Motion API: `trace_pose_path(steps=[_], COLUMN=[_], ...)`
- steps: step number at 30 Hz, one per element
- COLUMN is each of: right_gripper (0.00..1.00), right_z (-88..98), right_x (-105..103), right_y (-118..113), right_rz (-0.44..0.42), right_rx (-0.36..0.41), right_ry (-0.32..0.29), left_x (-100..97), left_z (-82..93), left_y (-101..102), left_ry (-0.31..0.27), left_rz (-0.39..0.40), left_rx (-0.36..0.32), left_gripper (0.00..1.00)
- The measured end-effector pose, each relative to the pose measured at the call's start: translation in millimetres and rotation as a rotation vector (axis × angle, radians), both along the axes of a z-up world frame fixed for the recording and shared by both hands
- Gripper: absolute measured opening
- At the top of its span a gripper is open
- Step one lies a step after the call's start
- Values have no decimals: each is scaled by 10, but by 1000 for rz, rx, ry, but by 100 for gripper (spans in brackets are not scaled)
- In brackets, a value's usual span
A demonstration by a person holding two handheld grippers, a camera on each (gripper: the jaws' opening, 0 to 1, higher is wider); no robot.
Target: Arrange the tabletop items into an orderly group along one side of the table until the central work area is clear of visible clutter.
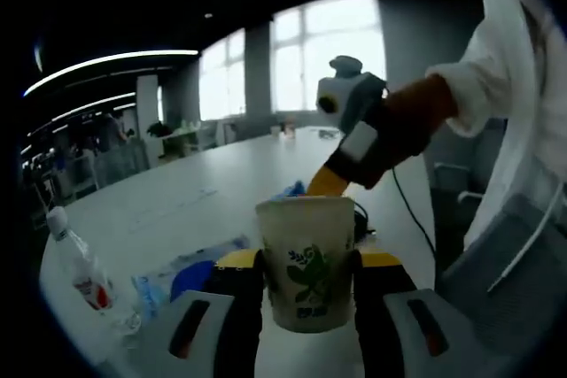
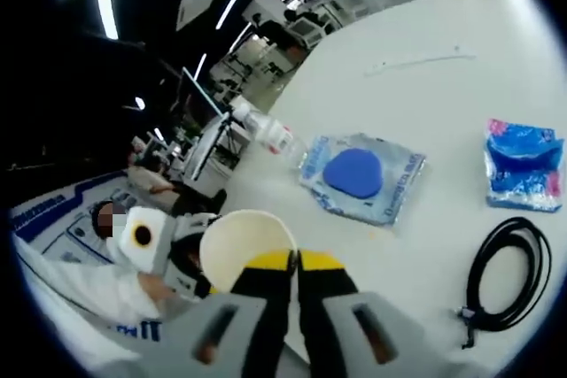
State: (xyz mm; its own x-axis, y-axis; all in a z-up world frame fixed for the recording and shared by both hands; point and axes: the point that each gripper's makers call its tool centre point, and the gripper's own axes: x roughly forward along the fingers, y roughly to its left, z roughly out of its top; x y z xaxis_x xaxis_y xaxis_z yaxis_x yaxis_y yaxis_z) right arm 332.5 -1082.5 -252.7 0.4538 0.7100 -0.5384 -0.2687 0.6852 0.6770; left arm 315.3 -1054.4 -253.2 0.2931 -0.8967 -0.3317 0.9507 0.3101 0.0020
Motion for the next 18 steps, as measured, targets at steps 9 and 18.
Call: trace_pose_path(steps=[9, 18], right_gripper=[0, 0], right_z=[66, 125], right_x=[81, 250], right_y=[121, 318], right_rz=[34, 120], right_rx=[-18, -99], right_ry=[-13, -69], left_x=[35, 125], left_z=[-39, -254], left_y=[113, 536], left_ry=[74, 193], left_rz=[110, 299], left_rx=[-16, 31], left_gripper=[64, 97])
